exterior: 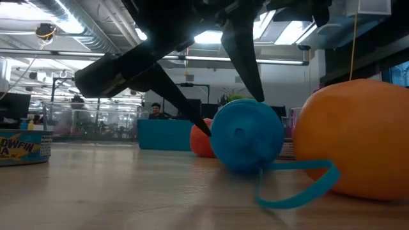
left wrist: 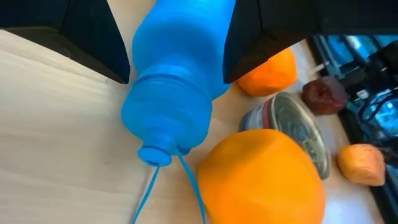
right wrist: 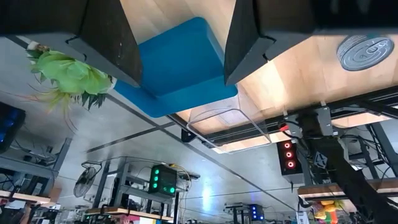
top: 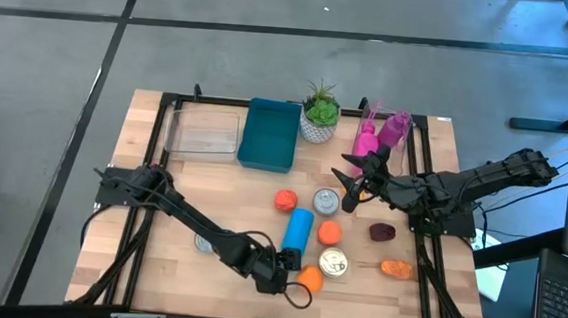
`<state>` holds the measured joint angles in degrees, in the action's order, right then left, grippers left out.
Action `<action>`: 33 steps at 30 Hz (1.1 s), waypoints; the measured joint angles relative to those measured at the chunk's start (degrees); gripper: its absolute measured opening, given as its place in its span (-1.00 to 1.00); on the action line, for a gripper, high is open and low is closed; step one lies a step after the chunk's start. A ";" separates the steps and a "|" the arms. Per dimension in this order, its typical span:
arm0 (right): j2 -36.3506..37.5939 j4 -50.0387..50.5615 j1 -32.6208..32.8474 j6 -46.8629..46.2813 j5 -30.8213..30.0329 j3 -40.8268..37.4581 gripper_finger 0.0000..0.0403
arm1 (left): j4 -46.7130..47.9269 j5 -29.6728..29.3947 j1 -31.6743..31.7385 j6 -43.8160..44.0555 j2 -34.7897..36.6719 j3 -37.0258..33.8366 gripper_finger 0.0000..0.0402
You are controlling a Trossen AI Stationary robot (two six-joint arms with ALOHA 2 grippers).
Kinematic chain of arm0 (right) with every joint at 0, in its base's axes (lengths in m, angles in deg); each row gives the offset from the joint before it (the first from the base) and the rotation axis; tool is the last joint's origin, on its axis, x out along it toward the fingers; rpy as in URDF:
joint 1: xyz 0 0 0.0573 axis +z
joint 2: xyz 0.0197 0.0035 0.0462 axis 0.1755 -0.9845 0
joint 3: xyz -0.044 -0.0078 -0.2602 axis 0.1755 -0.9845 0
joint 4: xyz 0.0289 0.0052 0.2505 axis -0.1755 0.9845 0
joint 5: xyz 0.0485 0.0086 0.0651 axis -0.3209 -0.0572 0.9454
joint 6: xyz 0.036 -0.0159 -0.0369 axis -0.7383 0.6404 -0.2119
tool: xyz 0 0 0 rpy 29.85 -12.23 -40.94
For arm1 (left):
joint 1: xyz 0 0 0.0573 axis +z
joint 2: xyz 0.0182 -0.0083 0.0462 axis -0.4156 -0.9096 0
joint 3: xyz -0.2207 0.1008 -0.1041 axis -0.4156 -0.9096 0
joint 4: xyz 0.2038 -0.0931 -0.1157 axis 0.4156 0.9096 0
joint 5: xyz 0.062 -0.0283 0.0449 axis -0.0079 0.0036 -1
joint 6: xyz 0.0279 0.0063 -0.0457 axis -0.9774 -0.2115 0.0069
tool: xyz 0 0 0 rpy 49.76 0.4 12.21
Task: Pick & Place Food Item
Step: Put the blue water bottle into the right transparent bin
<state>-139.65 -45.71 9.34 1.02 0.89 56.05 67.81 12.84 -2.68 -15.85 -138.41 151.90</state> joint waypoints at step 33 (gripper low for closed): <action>0.00 3.15 0.00 -1.91 0.01 -0.02 0.10 | -6.49 -3.10 0.76 -10.55 -5.60 -0.07 0.16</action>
<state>-139.65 -42.56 9.34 -0.90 0.91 56.03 61.31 9.74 -1.92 -26.40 -144.00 151.83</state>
